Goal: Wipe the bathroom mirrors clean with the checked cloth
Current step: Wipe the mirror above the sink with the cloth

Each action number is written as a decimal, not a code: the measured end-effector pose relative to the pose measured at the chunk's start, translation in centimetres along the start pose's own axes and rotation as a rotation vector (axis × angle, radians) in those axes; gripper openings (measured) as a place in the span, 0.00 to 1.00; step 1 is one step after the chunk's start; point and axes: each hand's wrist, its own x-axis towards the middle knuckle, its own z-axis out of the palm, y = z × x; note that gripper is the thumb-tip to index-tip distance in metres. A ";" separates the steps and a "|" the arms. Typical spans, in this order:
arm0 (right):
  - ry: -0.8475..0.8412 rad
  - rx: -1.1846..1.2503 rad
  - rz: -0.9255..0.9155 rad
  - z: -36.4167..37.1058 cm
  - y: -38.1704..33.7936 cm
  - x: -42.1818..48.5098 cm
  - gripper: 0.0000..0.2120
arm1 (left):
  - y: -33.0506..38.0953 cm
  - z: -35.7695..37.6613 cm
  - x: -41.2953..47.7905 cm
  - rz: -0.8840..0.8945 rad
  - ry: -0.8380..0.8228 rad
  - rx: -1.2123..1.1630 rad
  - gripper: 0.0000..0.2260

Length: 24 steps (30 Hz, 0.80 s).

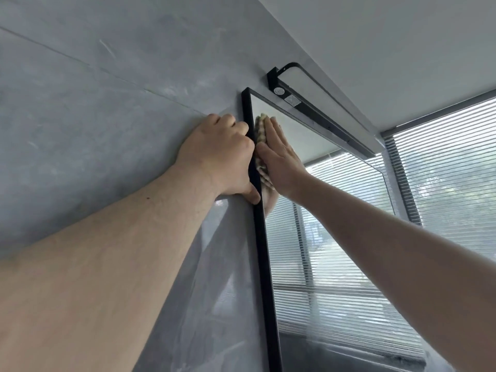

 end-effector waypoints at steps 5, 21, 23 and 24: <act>-0.033 -0.064 -0.032 0.8 1.7 -4.0 0.29 | 0.1 -0.4 0.1 -0.015 -0.022 -0.011 0.43; -0.019 -0.077 -0.187 1.9 3.9 -5.6 0.32 | 0.3 -0.7 -0.2 -0.036 -0.071 -0.025 0.40; -0.012 -0.072 -0.184 1.4 3.2 -4.4 0.31 | 0.4 -0.8 -0.3 -0.032 -0.086 -0.030 0.40; -0.008 -0.077 -0.182 1.2 2.9 -3.8 0.31 | 0.4 -0.8 -0.3 -0.029 -0.091 -0.030 0.41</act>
